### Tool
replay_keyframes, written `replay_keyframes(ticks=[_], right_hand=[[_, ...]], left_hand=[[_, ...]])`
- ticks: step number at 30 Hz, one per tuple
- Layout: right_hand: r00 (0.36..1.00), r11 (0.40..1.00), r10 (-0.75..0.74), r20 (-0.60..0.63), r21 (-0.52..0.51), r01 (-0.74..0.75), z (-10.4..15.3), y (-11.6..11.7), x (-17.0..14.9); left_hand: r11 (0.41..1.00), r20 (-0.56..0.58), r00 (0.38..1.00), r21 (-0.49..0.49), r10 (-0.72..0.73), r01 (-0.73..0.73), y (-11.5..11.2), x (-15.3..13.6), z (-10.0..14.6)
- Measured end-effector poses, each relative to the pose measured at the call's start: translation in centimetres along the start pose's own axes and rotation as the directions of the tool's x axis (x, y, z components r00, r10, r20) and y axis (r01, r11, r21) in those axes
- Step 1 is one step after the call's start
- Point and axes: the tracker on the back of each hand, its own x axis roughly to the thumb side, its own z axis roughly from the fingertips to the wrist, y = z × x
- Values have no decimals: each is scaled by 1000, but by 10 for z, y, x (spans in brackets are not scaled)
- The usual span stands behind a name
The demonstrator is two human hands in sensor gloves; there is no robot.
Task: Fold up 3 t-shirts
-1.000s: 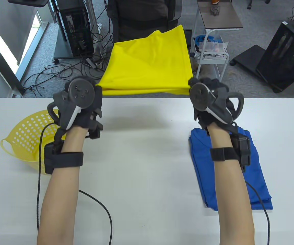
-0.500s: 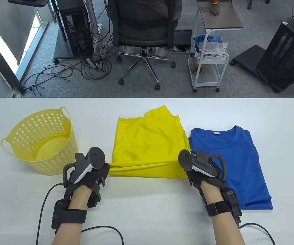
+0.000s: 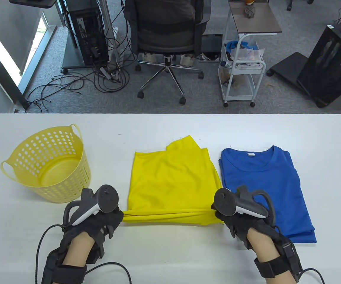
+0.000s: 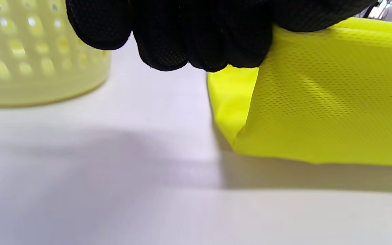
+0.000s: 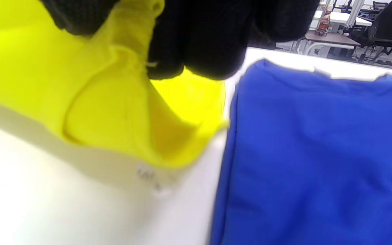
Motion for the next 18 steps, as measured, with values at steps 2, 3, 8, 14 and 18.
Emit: replay_keyframes(ticks=[2, 3, 8, 14, 18], right_hand=[[1000, 999, -15, -3, -42, 15, 11, -26, 1], [1000, 998, -24, -9, -64, 24, 14, -35, 1], [998, 993, -12, -59, -122, 5, 11, -69, -4], [984, 1000, 23, -178, -4, -24, -39, -36, -24], [969, 999, 19, -245, 40, -9, -69, -9, -40]], left_hand=[[1000, 9, 1000, 21, -6, 6, 26, 5, 14], [1000, 6, 1000, 24, -10, 10, 37, 7, 19], [998, -54, 998, 54, -11, 14, 80, 16, 17], [1000, -158, 987, -1, -9, 9, 65, 30, -46], [1000, -203, 979, -5, 15, -16, 59, 35, -88]])
